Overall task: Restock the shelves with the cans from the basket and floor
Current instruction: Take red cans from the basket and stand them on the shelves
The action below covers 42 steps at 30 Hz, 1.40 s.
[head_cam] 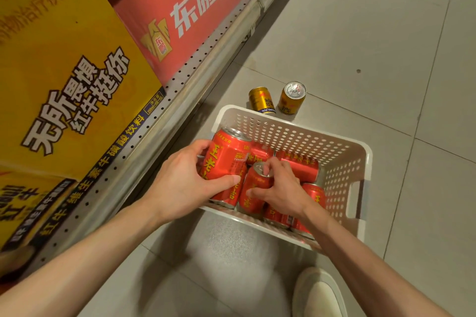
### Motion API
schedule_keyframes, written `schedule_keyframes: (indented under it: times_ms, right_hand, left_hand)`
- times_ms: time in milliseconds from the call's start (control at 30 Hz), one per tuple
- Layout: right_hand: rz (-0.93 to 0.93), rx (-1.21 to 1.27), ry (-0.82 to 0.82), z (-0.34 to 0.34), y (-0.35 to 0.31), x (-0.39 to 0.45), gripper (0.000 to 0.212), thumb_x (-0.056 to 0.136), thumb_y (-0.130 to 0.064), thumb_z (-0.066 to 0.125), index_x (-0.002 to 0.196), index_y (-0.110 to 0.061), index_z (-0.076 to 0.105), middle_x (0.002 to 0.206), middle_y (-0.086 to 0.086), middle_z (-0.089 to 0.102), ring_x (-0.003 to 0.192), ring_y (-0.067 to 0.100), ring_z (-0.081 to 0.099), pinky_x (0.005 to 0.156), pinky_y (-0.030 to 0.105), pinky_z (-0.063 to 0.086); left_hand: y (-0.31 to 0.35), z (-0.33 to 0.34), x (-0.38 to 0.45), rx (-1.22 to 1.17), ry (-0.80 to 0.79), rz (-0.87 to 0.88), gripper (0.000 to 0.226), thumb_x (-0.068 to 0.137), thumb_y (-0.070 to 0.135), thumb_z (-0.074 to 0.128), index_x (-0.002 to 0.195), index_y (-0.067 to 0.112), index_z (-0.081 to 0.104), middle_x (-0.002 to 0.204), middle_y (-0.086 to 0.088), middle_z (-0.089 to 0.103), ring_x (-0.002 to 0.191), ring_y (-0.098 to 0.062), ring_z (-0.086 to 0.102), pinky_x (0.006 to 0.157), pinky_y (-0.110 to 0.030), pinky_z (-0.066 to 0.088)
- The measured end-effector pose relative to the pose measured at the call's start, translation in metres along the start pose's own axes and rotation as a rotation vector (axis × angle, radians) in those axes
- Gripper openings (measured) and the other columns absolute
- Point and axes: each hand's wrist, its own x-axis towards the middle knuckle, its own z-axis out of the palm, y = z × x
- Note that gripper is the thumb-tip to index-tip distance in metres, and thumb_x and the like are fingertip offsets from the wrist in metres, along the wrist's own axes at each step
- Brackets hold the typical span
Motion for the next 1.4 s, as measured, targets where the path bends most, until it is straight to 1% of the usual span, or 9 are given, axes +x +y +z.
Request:
schedule_keyframes:
  times_ms: [100,300,467,633,800,867,1000,1267,1400]
  right_hand:
    - [-0.035,0.077,-0.041,0.008,-0.002,-0.006,0.054,0.078,-0.031,0.088,0.095,-0.036,0.037,0.119,0.002,0.062,0.105,0.02,0.063,0.094,0.042,0.056]
    - [-0.026,0.153,-0.062,0.007,0.007,-0.005,0.087,0.074,-0.031,0.092,0.142,-0.023,0.038,0.131,-0.006,0.058,0.116,0.011,0.061,0.094,0.022,0.05]
    - [-0.061,0.171,-0.097,0.012,0.011,-0.002,0.086,0.073,-0.027,0.093,0.14,-0.028,0.039,0.136,-0.004,0.061,0.121,0.014,0.063,0.105,0.035,0.053]
    - [-0.085,0.335,0.002,0.003,0.011,-0.003,0.08,0.07,-0.029,0.094,0.134,-0.039,0.047,0.124,-0.018,0.065,0.109,0.0,0.067,0.09,0.014,0.055]
    - [-0.109,0.499,0.074,-0.035,-0.011,-0.02,0.079,0.071,-0.031,0.094,0.132,-0.049,0.047,0.123,-0.017,0.065,0.105,0.001,0.069,0.083,0.017,0.057]
    - [-0.11,0.527,0.106,-0.058,-0.025,-0.037,0.078,0.072,-0.033,0.094,0.132,-0.051,0.047,0.121,-0.02,0.066,0.104,0.002,0.07,0.083,0.02,0.059]
    - [-0.153,0.499,0.192,-0.116,-0.068,-0.085,0.07,0.074,-0.027,0.093,0.119,-0.057,0.049,0.107,-0.041,0.066,0.097,-0.014,0.067,0.07,0.002,0.051]
    - [-0.186,0.503,0.284,-0.256,-0.189,-0.203,0.069,0.07,-0.023,0.094,0.124,-0.04,0.055,0.108,-0.026,0.069,0.1,-0.003,0.068,0.077,0.011,0.054]
    - [-0.209,0.503,0.28,-0.335,-0.266,-0.268,0.069,0.073,-0.021,0.093,0.126,-0.04,0.054,0.109,-0.03,0.067,0.1,-0.007,0.068,0.075,0.008,0.053]
  left_hand:
    - [0.0,0.0,-0.001,-0.014,0.001,0.001,0.073,0.063,0.067,0.084,0.126,0.043,0.056,0.102,0.023,0.071,0.096,0.024,0.057,0.068,-0.001,0.047]
    - [-0.001,0.0,0.0,-0.025,0.005,-0.021,0.08,0.056,0.075,0.079,0.125,0.042,0.058,0.103,0.023,0.073,0.095,0.019,0.061,0.08,-0.017,0.052]
    - [-0.001,-0.002,-0.002,-0.052,-0.002,-0.045,0.082,0.056,0.072,0.081,0.128,0.039,0.058,0.105,0.02,0.073,0.094,0.016,0.063,0.084,-0.024,0.056]
    - [0.004,-0.005,-0.001,-0.07,0.013,-0.046,0.077,0.06,0.068,0.083,0.128,0.042,0.056,0.104,0.024,0.071,0.098,0.022,0.058,0.079,-0.012,0.048]
    - [0.027,-0.016,-0.007,-0.134,0.118,-0.06,0.062,0.055,0.074,0.077,0.108,0.054,0.051,0.101,0.057,0.055,0.097,0.032,0.05,0.075,-0.008,0.039]
    - [0.041,-0.023,-0.014,-0.184,0.154,-0.066,0.063,0.056,0.072,0.078,0.111,0.053,0.053,0.104,0.051,0.059,0.099,0.031,0.05,0.078,-0.012,0.041]
    - [0.088,-0.052,-0.038,-0.261,0.141,-0.097,0.078,0.059,0.07,0.081,0.128,0.046,0.054,0.115,0.028,0.066,0.108,0.02,0.054,0.086,-0.023,0.051]
    - [0.25,-0.153,-0.096,-0.367,0.186,-0.024,0.057,0.071,0.034,0.093,0.119,0.037,0.064,0.107,0.033,0.07,0.103,0.019,0.061,0.073,0.001,0.047]
    - [0.341,-0.219,-0.128,-0.408,0.211,0.011,0.058,0.068,0.048,0.091,0.119,0.04,0.064,0.109,0.023,0.074,0.101,0.009,0.067,0.077,-0.007,0.051]
